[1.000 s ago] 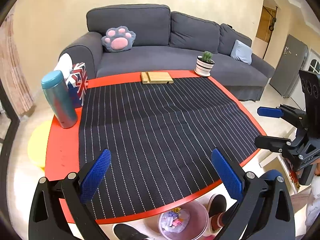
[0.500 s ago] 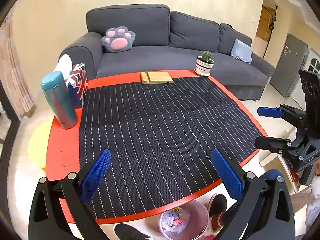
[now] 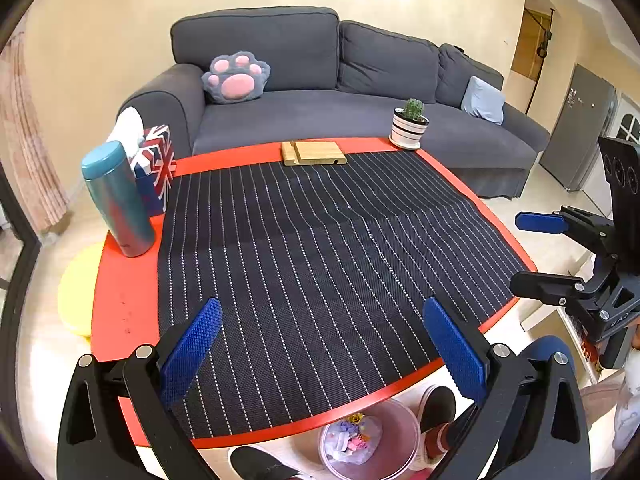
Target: Collect trash
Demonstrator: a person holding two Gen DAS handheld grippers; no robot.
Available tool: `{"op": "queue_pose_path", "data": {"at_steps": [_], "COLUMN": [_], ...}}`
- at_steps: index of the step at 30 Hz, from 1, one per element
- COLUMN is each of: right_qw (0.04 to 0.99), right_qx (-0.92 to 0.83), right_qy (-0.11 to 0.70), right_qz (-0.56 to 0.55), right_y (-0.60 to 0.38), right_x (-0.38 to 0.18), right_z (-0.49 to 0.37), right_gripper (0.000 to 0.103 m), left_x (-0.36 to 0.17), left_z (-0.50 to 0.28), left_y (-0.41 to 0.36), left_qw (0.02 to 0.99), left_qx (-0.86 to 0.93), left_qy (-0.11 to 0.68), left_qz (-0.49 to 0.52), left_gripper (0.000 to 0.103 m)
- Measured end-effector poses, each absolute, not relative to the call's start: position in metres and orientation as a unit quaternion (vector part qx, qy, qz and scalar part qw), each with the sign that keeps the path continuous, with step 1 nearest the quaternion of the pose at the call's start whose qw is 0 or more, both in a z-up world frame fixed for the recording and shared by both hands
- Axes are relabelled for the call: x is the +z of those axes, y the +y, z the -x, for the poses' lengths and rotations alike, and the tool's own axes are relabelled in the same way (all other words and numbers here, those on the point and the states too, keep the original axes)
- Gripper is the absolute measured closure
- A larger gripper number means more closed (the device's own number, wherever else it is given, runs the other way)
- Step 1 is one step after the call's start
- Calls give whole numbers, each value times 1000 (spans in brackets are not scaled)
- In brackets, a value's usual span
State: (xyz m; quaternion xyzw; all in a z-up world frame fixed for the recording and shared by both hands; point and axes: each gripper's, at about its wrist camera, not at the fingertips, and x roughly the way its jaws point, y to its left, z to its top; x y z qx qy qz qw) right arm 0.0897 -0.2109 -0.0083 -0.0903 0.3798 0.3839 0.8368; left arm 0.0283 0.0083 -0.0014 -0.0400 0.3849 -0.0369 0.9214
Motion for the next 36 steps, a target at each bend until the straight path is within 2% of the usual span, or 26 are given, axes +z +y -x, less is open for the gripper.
{"op": "queue_pose_path", "data": {"at_steps": [36], "right_qw": [836], "right_qx": [382], "right_qy": [383], "right_qz": [89], "right_y": [-212], "right_x": [-12], "right_z": [-90], "right_gripper": [3], "left_x": [-7], "left_z": [-34], "left_y": [2], "left_qw": [920], "left_qx": [-30], "left_qy": [391], "left_qz": [17], "left_gripper": [6]}}
